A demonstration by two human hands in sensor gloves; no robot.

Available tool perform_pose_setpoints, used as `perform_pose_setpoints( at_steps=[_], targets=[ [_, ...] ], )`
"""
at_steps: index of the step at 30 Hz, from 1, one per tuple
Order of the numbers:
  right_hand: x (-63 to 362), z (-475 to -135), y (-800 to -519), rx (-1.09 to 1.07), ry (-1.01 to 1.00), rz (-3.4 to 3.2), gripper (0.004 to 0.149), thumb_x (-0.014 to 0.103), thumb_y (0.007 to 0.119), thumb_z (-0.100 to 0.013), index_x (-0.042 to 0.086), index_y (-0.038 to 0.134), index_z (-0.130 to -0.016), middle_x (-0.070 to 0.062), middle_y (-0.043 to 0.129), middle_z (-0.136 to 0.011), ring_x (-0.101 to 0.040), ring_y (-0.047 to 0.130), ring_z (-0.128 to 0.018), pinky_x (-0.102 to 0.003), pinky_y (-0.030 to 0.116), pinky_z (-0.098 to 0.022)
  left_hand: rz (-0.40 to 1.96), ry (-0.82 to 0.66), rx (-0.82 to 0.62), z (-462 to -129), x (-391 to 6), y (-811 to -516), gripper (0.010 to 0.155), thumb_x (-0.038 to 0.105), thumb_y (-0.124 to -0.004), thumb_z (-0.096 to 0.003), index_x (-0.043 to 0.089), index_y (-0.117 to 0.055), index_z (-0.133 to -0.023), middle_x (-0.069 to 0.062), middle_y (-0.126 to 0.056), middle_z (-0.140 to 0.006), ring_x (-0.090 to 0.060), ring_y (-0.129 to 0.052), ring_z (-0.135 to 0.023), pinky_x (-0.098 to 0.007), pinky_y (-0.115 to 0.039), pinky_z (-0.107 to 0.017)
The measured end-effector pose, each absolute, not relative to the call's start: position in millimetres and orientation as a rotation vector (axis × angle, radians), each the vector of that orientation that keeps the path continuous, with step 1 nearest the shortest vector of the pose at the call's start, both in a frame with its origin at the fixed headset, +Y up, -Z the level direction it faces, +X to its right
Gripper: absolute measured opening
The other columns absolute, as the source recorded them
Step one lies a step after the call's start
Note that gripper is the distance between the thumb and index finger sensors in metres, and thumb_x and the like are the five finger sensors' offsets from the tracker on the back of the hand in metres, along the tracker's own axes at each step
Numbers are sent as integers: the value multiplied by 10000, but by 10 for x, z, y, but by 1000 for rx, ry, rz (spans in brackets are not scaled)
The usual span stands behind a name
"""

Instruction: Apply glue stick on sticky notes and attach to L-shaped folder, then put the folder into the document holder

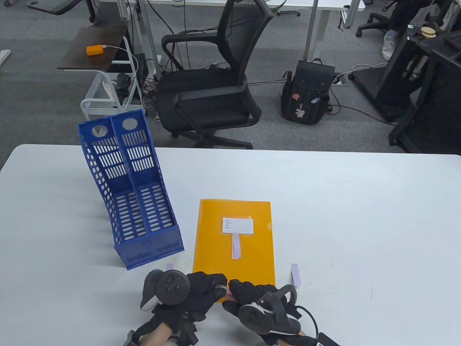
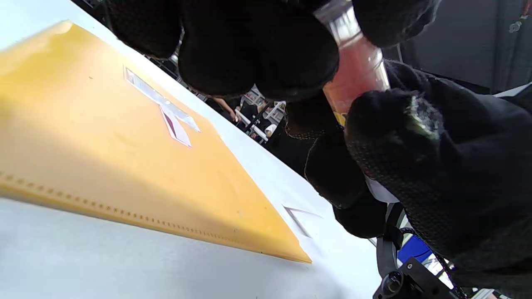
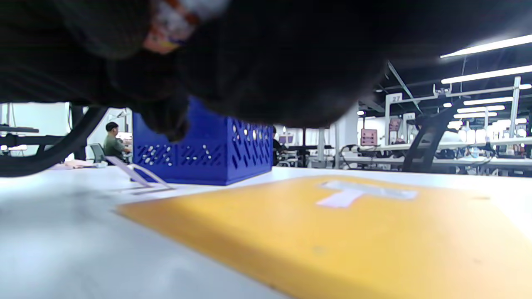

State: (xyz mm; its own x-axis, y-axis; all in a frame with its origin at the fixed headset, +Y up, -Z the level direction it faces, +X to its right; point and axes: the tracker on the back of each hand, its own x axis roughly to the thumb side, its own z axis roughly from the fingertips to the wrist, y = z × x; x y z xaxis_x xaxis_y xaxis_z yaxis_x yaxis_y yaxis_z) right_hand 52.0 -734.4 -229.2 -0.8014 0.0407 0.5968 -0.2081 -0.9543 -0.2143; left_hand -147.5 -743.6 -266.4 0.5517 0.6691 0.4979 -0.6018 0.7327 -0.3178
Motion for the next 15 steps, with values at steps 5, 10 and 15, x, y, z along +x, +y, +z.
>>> perform_pose_setpoints(
  at_steps=[5, 10, 15],
  targets=[
    [509, -2257, -7302, 928, -449, 2818, 659, 560, 681, -436, 39, 803, -820, -47, 985, -455, -173, 959, -76, -349, 836, -57, 774, -632, -137, -2688, -1509, -7405, 606, 510, -665, -483, 59, -829, -853, -24, -1030, -561, -256, -958, -628, -557, -738, -596],
    [488, -2230, -7289, 925, -487, 2821, 662, 567, 705, -429, 37, 818, -809, -48, 991, -441, -172, 959, -62, -344, 836, -46, 746, -617, -197, -2709, -1522, -7388, 615, 519, -640, -490, 54, -833, -844, -5, -1032, -535, -253, -970, -606, -548, -749, -575],
    [449, -2180, -7309, 947, -562, 2883, 661, 571, 710, -425, 47, 811, -816, -41, 988, -457, -172, 969, -86, -347, 843, -66, 696, -572, -202, -2729, -1622, -7406, 639, 549, -587, -493, 60, -878, -785, 0, -1049, -465, -251, -991, -564, -537, -764, -554]
  ],
)
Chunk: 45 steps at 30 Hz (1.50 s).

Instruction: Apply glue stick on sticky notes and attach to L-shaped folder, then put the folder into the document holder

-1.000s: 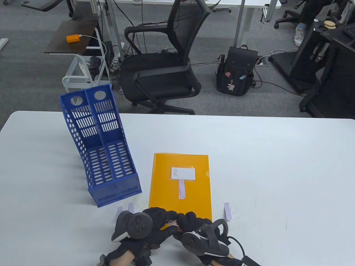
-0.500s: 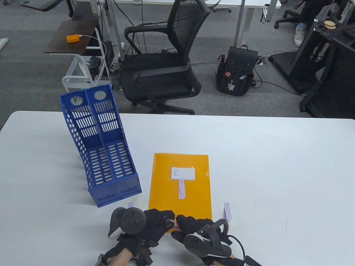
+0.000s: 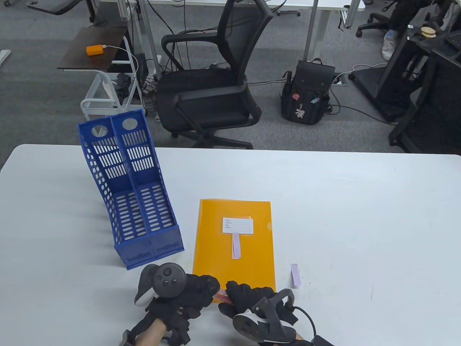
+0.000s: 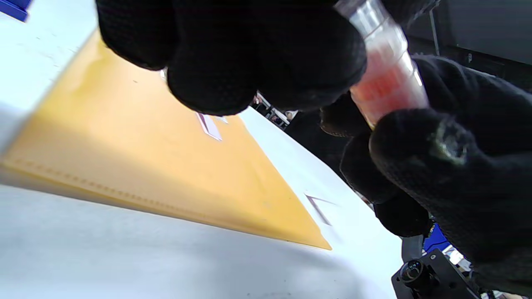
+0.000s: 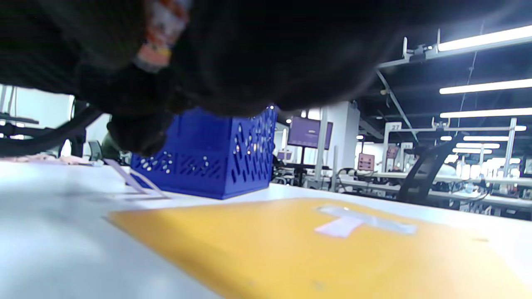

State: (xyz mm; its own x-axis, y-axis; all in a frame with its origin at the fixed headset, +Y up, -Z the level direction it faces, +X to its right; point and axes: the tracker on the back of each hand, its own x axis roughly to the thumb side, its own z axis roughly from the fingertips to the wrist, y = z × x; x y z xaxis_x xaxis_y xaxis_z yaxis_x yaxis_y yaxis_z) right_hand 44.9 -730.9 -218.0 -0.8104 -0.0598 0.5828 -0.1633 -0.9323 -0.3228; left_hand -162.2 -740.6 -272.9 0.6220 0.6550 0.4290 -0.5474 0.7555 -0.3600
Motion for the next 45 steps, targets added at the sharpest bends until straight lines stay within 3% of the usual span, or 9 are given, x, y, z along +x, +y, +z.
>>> perform_pose_setpoints(
  at_steps=[4, 9, 12, 16, 21, 29, 37, 45],
  targets=[
    [545, -2220, -7316, 889, -540, 2862, 659, 569, 726, -422, 51, 808, -822, -50, 987, -469, -184, 983, -116, -361, 851, -88, 693, -523, -132, -2740, -1805, -7346, 628, 583, -644, -482, 91, -877, -795, -15, -1049, -500, -262, -978, -598, -546, -748, -575],
    [597, -2268, -7351, 857, -520, 2878, 662, 571, 737, -418, 57, 805, -829, -53, 985, -480, -189, 996, -149, -372, 861, -116, 736, -486, -52, -2731, -2105, -7206, 588, 537, -779, -473, 173, -760, -935, -36, -955, -766, -287, -835, -844, -595, -630, -688],
    [607, -2281, -7371, 851, -507, 2882, 665, 571, 740, -417, 57, 803, -833, -54, 984, -485, -188, 1000, -163, -376, 864, -125, 700, -413, 38, -2701, -2306, -7129, 565, 511, -830, -462, 252, -748, -957, -35, -861, -838, -304, -733, -909, -617, -558, -725],
    [618, -2290, -7406, 842, -474, 2887, 664, 572, 743, -416, 60, 803, -835, -55, 984, -489, -191, 1005, -172, -379, 867, -132, 655, -282, 78, -2692, -2552, -7109, 527, 490, -786, -486, 287, -747, -972, -35, -804, -852, -316, -682, -919, -628, -521, -733],
    [602, -2296, -7445, 849, -432, 2888, 667, 573, 745, -415, 60, 804, -838, -56, 984, -494, -193, 1009, -181, -382, 869, -140, 570, -121, -8, -2734, -2762, -7193, 521, 477, -743, -509, 264, -751, -984, -51, -819, -852, -330, -693, -913, -630, -526, -725],
    [579, -2291, -7468, 864, -387, 2897, 671, 574, 750, -413, 62, 804, -844, -58, 983, -503, -197, 1013, -195, -387, 873, -150, 250, 91, -264, -2882, -2790, -7488, 510, 330, -796, -494, 294, -707, -995, -113, -673, -1030, -368, -530, -1014, -662, -382, -760],
    [580, -2291, -7474, 861, -380, 2899, 670, 574, 753, -412, 64, 807, -843, -60, 983, -505, -198, 1015, -199, -388, 874, -154, 179, 174, -338, -2924, -2833, -7594, 543, 285, -869, -468, 275, -704, -986, -6, -691, -1062, -351, -709, -962, -639, -533, -733],
    [578, -2289, -7475, 862, -369, 2902, 670, 575, 755, -411, 65, 809, -843, -60, 983, -508, -199, 1016, -203, -389, 874, -156, 159, 183, -370, -2947, -2832, -7647, 543, 275, -884, -459, 293, -719, -976, 15, -708, -1061, -314, -729, -950, -619, -553, -730]
  ],
)
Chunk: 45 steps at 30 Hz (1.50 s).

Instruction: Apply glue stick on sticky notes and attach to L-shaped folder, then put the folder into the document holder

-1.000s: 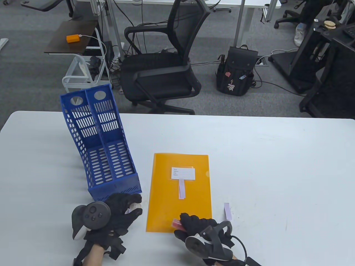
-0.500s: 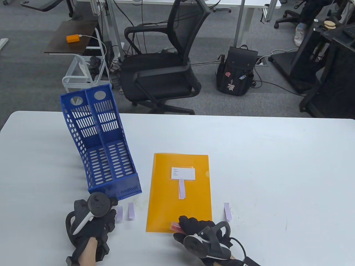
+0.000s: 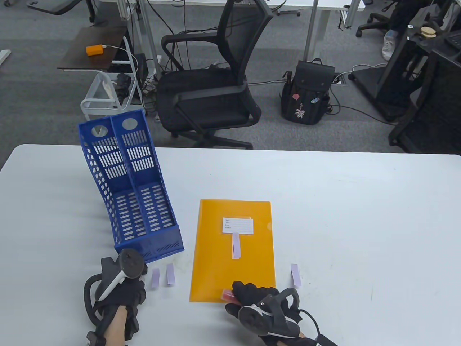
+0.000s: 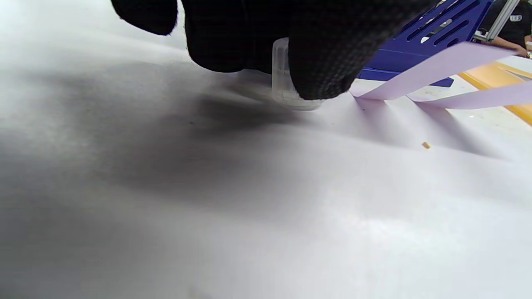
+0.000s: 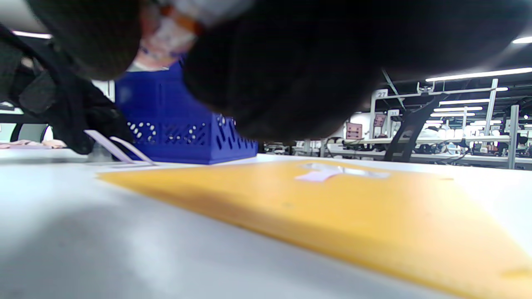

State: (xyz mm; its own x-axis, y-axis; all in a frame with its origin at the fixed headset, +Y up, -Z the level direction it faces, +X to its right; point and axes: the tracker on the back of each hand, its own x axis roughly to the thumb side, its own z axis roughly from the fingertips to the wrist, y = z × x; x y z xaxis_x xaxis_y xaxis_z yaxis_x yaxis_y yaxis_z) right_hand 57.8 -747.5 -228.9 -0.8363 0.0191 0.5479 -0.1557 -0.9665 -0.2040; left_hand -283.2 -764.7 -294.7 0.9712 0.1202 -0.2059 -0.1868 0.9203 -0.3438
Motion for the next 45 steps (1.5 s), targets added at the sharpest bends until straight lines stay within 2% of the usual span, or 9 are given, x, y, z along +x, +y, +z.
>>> perform_pose_setpoints(
  at_steps=[8, 16, 22, 24, 28, 32, 36, 41, 45],
  targets=[
    [575, -2288, -7475, 866, -368, 2903, 672, 576, 756, -411, 66, 809, -845, -62, 982, -512, -201, 1017, -210, -390, 876, -161, 204, 188, -388, -2937, -2847, -7640, 599, 267, -893, -456, 284, -689, -1018, -16, -694, -1097, -320, -704, -997, -624, -549, -733],
    [569, -2271, -7455, 870, -372, 2876, 667, 562, 765, -417, 69, 793, -865, -72, 970, -555, -215, 1024, -265, -407, 879, -202, 346, 132, -355, -2868, -2897, -7363, 579, 244, -847, -477, 265, -678, -1031, -32, -668, -1128, -334, -652, -1043, -631, -522, -746],
    [553, -2279, -7475, 860, -356, 2856, 697, 423, 784, -452, 19, 609, -993, -145, 846, -768, -294, 982, -511, -491, 845, -379, 606, -136, -181, -2767, -2588, -7052, 573, 421, -915, -448, 252, -769, -976, -48, -791, -1051, -350, -763, -960, -625, -574, -717],
    [547, -2286, -7478, 848, -375, 2858, 715, 382, 797, -456, 12, 555, -1018, -141, 819, -818, -315, 960, -583, -521, 822, -431, 700, -236, -170, -2750, -2420, -7013, 639, 499, -923, -429, 240, -751, -987, -63, -784, -1046, -348, -768, -947, -624, -577, -714],
    [558, -2294, -7467, 806, -421, 2822, 755, 406, 853, -428, 63, 554, -1030, -72, 879, -825, -315, 979, -606, -529, 825, -437, 848, -397, -214, -2751, -2065, -7134, 881, 610, -924, -378, 219, -579, -1089, -87, -705, -1105, -364, -731, -986, -632, -565, -720],
    [573, -2305, -7458, 779, -456, 2778, 795, 455, 811, -428, 24, 521, -1030, -56, 907, -835, -294, 1025, -526, -507, 854, -385, 1016, -486, -341, -2742, -1715, -7409, 943, 613, -931, -374, 182, -514, -1101, -92, -706, -1087, -365, -749, -966, -626, -575, -715],
    [569, -2309, -7447, 776, -463, 2732, 821, 456, 775, -431, -40, 487, -1019, -87, 909, -832, -283, 1047, -478, -493, 868, -359, 972, -458, -333, -2711, -1497, -7506, 904, 609, -938, -366, 163, -569, -1061, -86, -777, -991, -325, -834, -858, -593, -639, -670],
    [547, -2275, -7422, 786, -482, 2658, 820, 452, 765, -431, -42, 475, -1019, -102, 909, -826, -279, 1051, -461, -486, 873, -353, 1034, -400, -274, -2715, -1467, -7539, 638, 513, -939, -404, 197, -752, -925, -60, -923, -819, -286, -953, -691, -562, -732, -593],
    [590, -2312, -7412, 735, -548, 2671, 824, 525, 784, -409, -18, 572, -991, -157, 920, -794, -283, 1049, -458, -489, 875, -346, 1054, -391, -243, -2725, -1551, -7511, 602, 506, -936, -403, 192, -778, -891, -59, -945, -772, -275, -962, -663, -557, -737, -589]
  ],
)
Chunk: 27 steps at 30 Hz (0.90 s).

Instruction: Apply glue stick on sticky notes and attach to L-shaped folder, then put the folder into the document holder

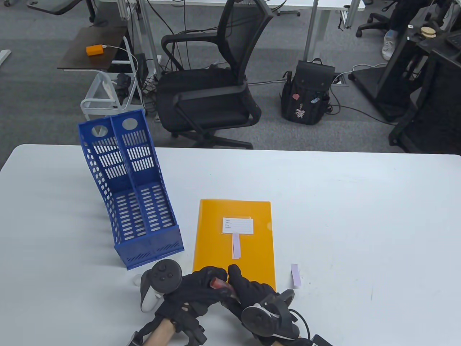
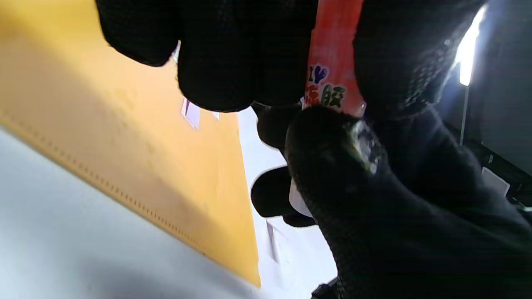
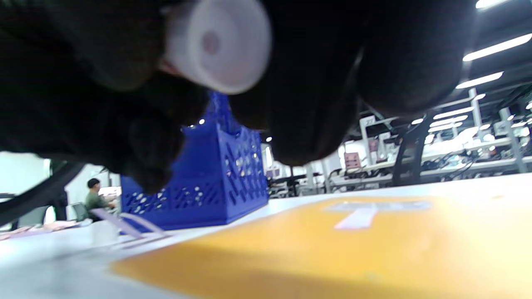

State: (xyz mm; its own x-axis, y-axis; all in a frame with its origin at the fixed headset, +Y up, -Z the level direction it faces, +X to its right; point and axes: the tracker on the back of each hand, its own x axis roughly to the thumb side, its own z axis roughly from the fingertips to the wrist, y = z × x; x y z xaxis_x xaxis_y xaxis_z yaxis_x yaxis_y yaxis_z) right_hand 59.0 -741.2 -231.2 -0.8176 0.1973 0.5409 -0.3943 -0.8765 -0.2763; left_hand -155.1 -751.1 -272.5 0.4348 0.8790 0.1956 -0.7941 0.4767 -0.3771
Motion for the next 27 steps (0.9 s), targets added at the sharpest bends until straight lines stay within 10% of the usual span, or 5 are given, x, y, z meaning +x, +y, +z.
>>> perform_pose_setpoints(
  at_steps=[10, 16, 20, 22, 27],
  targets=[
    [804, -2512, -7322, 636, -195, 2185, 628, 353, 880, -383, -9, 760, -882, -211, 896, -727, -230, 973, -424, -502, 865, -389, 1375, -411, -313, -2794, -1752, -7579, 551, 471, -963, -397, 251, -789, -870, -49, -980, -718, -259, -976, -651, -554, -739, -605],
    [918, -2635, -7414, 585, -16, 2081, 709, 517, 538, -471, -44, 956, -588, -109, 1038, -303, -203, 1006, -78, -461, 873, -133, 1351, -460, -292, -2758, -1710, -7507, 537, 459, -966, -398, 273, -787, -868, -48, -972, -722, -265, -963, -643, -545, -740, -603],
    [942, -2632, -7394, 591, -74, 2064, 706, 478, 820, -414, 25, 690, -939, -147, 919, -676, -204, 994, -240, -470, 871, -242, 1314, -411, -238, -2750, -1755, -7495, 541, 465, -963, -397, 285, -776, -871, -34, -970, -731, -253, -966, -651, -543, -744, -606],
    [943, -2636, -7376, 609, -62, 2068, 653, 425, 857, -404, 38, 717, -911, -142, 903, -703, -164, 996, -241, -436, 890, -239, 1374, -420, -263, -2750, -1743, -7490, 537, 437, -972, -396, 277, -779, -871, -52, -963, -742, -275, -954, -663, -560, -726, -611],
    [969, -2686, -7488, 475, 107, 1900, 691, 536, 563, -472, -26, 947, -590, -101, 1031, -315, -184, 1015, -64, -442, 884, -115, 1371, -461, -247, -2721, -1716, -7453, 536, 445, -967, -400, 287, -771, -873, -39, -958, -751, -267, -949, -678, -560, -721, -620]
  ],
)
